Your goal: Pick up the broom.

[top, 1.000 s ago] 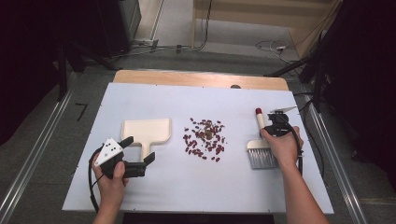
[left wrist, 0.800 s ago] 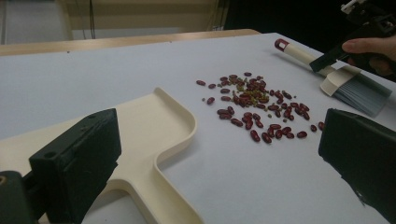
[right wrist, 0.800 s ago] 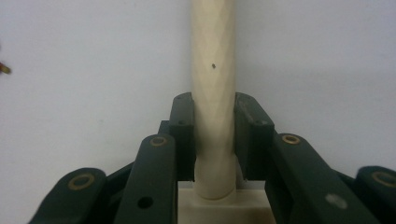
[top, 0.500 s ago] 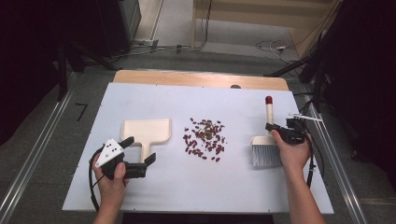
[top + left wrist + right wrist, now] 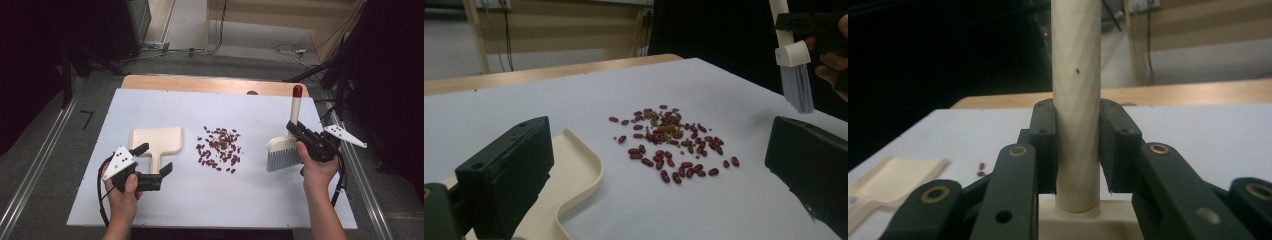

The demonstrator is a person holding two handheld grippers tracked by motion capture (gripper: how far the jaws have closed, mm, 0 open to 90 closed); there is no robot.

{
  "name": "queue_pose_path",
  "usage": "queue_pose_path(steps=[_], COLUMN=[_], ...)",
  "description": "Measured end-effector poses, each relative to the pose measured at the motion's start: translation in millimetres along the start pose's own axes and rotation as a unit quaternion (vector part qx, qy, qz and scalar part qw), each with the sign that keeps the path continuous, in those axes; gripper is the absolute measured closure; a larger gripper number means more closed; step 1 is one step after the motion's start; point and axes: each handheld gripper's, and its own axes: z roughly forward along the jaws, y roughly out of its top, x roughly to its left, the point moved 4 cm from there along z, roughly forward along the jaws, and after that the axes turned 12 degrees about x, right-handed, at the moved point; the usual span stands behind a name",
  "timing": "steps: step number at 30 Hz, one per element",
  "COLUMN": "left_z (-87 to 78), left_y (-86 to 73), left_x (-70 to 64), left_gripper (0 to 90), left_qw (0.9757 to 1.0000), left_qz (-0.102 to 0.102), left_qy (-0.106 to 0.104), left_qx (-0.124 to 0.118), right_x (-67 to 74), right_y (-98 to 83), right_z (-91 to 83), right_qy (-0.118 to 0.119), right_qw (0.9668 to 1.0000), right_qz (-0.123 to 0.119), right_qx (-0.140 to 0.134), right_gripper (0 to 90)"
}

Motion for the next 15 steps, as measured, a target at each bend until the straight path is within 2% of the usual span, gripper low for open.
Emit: queue_pose_path(steps=[1,3,4,5,8,9,11,15], left_z=[-0.4,-0.7,-0.6,-0.2,1.2,1.9,3.3,7.7], left_y=[1.5,4.3,5.7,7.1,11.3,12.6,14.8,17.7], left_x=[-2.0,-6.2,-8.4,-10.8,-17.3,-19.3,-23.1,-31.0], left_gripper=[0.0,0.0,0.0,0.0,0.0,0.0,0.0,0.0], left_qw=[1.0000,1.0000,0.9999,0.9999,0.9997,0.9996,0.9994,0.9988], left_qz=[0.001,0.002,0.002,0.002,0.003,0.004,0.003,-0.003], left_qy=[-0.003,-0.009,-0.012,-0.016,-0.024,-0.028,-0.033,-0.048], left_qx=[-0.002,-0.004,-0.004,-0.004,-0.005,-0.005,-0.004,-0.001], right_x=[0.0,10.5,20.5,20.5,38.0,38.0,48.9,59.0], right_y=[0.0,4.4,7.8,7.8,9.6,9.6,7.7,5.7], right_z=[0.0,-0.9,-0.9,-0.9,3.1,3.1,7.8,12.4], right_qy=[0.000,0.014,0.021,0.021,0.041,0.041,0.046,0.055], right_qw=[1.0000,0.9998,0.9994,0.9994,0.9976,0.9976,0.9965,0.9952], right_qz=[0.000,-0.009,-0.020,-0.020,-0.044,-0.044,-0.058,-0.069], right_qx=[0.000,-0.010,-0.020,-0.020,-0.035,-0.035,-0.040,-0.042], right_gripper=[69.4,69.4,69.4,69.4,69.4,69.4,69.3,69.4])
